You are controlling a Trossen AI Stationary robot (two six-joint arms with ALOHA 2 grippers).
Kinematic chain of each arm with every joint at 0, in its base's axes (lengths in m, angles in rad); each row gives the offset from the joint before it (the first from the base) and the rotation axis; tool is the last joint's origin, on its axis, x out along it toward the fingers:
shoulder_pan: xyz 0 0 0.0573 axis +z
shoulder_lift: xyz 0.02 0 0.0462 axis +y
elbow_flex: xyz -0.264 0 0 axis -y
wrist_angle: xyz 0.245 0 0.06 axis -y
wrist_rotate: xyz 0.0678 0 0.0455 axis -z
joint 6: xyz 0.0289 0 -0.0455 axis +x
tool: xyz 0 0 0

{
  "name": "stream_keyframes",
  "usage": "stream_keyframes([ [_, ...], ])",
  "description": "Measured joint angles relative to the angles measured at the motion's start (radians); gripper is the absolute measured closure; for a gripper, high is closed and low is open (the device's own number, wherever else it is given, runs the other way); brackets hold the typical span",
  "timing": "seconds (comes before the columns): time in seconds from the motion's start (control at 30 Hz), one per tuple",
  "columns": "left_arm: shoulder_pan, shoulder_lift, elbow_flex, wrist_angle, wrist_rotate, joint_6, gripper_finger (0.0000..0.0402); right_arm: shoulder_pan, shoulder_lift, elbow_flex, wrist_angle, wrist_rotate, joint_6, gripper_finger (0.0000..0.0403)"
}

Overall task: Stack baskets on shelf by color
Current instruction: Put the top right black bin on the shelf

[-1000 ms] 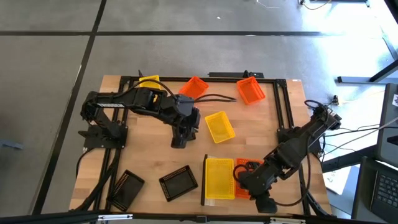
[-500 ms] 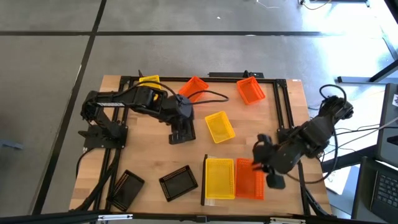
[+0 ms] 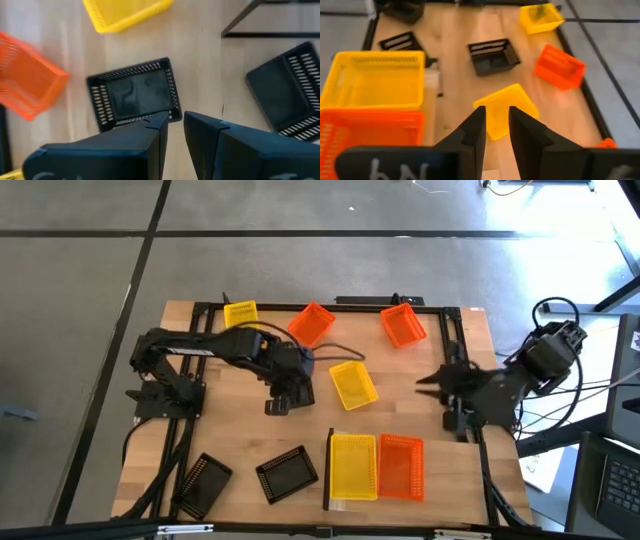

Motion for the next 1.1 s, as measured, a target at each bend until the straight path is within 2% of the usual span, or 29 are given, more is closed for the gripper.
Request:
stream_keyframes([
  [0.33, 0.002, 0.001, -0.304, 0.229, 0.006, -0.020, 0.0347, 0.000, -0.070, 0.000, -0.067, 0.020, -0.001, 0.0322],
  [0.5, 0.002, 0.001, -0.380, 0.320, 0.023, -0.059, 0.0347, 0.000, -0.078, 0.000, -0.085, 0.026, -0.001, 0.0322],
  [0.7, -0.002, 0.001, -0.493, 0.486, 0.031, -0.086, 0.0347, 0.000, -0.077, 0.000, -0.101, 0.093, -0.002, 0.0322],
  [0.87, -0.009, 0.001, -0.586, 0.574, 0.029, -0.089, 0.0347, 0.000, -0.077, 0.000, -0.108, 0.113, -0.005, 0.0322],
  [1.1, -0.012, 0.001, -0.647, 0.636, 0.018, -0.087, 0.0347, 0.000, -0.077, 0.000, -0.109, 0.114, -0.003, 0.0322],
])
